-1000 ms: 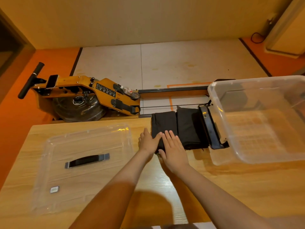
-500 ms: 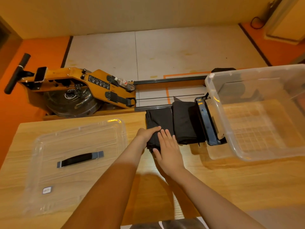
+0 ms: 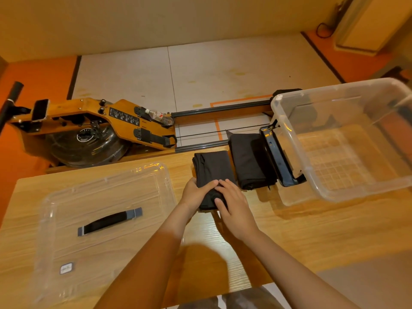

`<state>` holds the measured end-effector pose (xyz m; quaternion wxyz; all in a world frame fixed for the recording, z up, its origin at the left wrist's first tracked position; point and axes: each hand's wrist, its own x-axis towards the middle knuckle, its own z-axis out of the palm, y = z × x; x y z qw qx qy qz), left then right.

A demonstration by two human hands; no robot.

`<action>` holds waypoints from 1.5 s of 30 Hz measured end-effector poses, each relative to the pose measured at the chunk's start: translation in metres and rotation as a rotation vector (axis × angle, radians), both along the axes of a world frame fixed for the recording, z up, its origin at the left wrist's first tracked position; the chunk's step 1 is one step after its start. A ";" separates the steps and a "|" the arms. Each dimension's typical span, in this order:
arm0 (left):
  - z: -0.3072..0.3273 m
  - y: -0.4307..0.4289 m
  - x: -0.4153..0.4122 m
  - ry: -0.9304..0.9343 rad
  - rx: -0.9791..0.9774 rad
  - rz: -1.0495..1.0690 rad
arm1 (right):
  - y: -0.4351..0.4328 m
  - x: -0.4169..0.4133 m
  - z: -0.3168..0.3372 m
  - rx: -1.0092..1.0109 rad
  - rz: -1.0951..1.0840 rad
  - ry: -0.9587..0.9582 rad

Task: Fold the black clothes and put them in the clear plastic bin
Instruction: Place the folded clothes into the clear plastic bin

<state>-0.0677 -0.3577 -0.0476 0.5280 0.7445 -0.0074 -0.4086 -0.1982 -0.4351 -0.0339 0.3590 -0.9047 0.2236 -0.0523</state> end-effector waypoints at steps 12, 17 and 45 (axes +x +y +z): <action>0.023 0.062 -0.002 0.216 -0.236 0.071 | 0.005 0.019 0.014 1.152 -0.390 0.138; 0.029 0.073 0.007 0.256 -0.313 0.091 | 0.007 0.023 0.028 1.334 -0.302 0.194; 0.062 0.072 0.024 0.726 -0.533 0.161 | -0.016 0.031 0.077 1.044 -0.170 0.034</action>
